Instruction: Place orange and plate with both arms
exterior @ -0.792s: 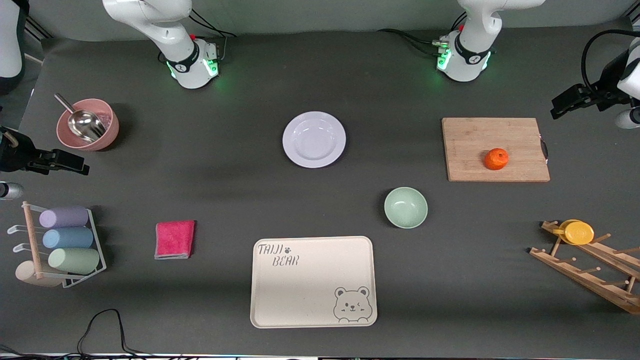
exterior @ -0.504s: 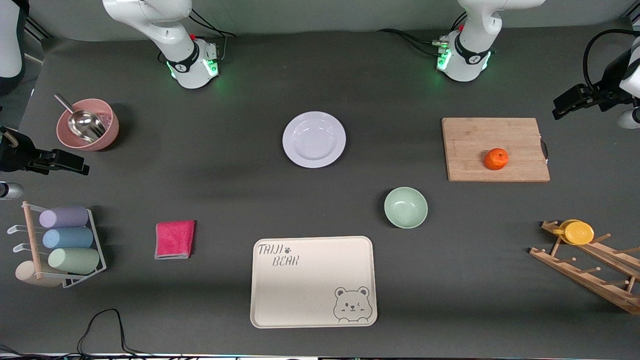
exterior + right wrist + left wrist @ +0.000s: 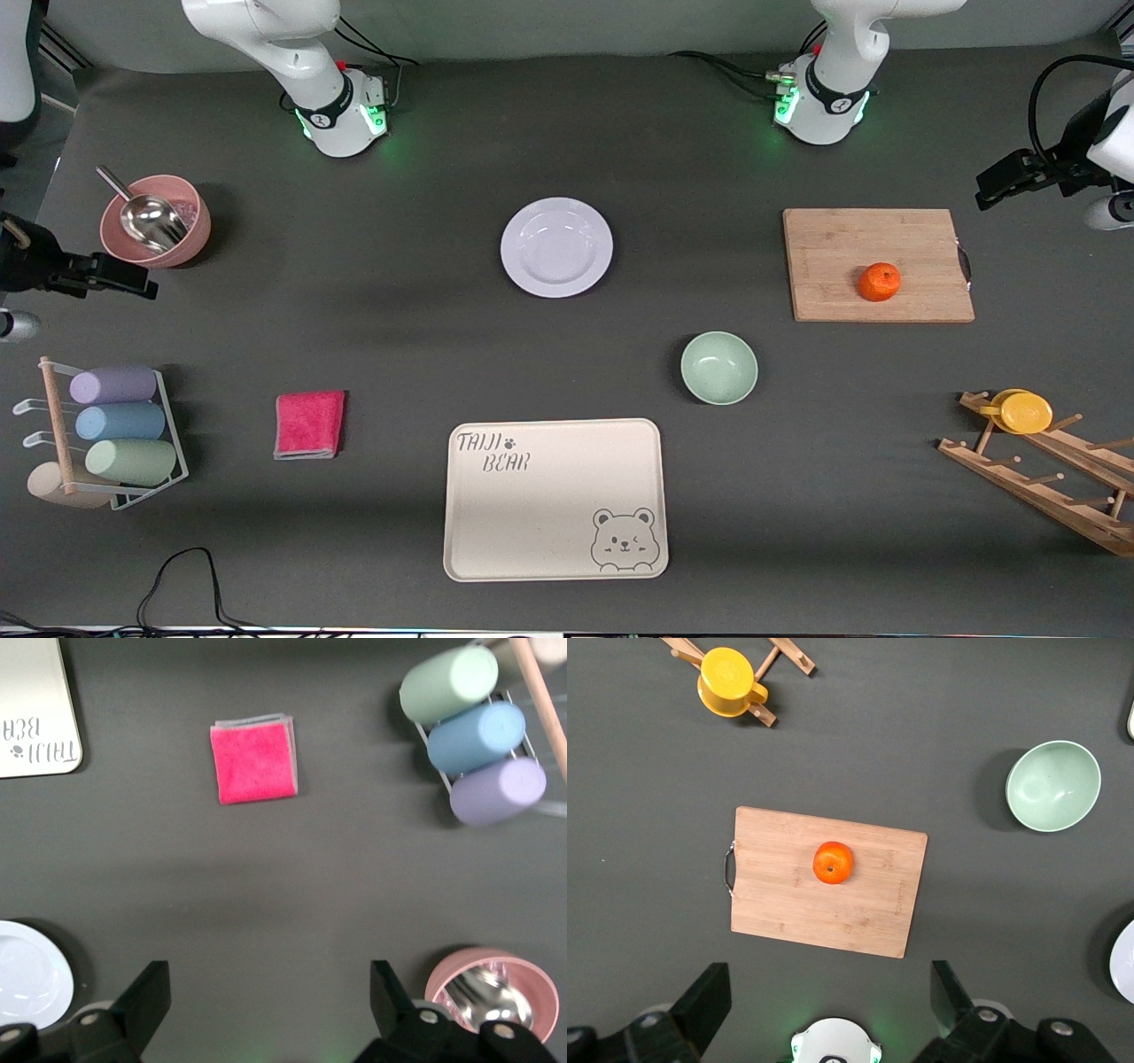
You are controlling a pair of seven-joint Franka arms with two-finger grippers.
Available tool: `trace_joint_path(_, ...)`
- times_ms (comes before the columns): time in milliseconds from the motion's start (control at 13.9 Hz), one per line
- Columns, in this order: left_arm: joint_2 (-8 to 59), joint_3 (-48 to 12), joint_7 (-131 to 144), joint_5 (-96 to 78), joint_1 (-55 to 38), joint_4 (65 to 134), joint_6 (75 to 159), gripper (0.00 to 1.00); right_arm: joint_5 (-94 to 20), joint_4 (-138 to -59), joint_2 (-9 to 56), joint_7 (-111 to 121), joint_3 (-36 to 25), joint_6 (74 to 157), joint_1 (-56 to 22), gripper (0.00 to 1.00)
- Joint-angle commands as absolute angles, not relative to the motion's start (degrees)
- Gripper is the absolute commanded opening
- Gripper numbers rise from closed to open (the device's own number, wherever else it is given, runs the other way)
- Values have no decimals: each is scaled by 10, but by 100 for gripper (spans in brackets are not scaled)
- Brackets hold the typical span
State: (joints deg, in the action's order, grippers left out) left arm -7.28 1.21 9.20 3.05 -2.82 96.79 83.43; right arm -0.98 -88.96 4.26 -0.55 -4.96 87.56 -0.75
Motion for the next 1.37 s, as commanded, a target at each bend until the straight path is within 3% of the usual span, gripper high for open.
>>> trace_joint_path(0, -48, 21, 65, 46, -30, 914, 813, 100, 2, -975, -53, -39, -51, 878, -27, 100)
trace_joint_path(360, -61, 22, 61, 47, -28, 917, 771, 100, -1, -1079, -173, -115, -50, 886, -75, 100)
trace_joint_path(648, -142, 33, 49, 46, -17, 1026, 794, 100, -4, -1144, -226, -124, -48, 908, -90, 100)
trace_joint_path(864, -144, 33, 48, 45, -17, 1054, 823, 100, -9, -1162, -229, -124, -50, 911, -92, 100)
trace_joint_path(1008, -146, 33, 48, 45, -16, 1100, 862, 100, -47, -1191, -233, -117, -54, 925, -92, 100)
trace_joint_path(1297, -142, 33, 48, 45, -11, 1256, 1031, 100, -111, -1287, -250, -97, -54, 998, -107, 100)
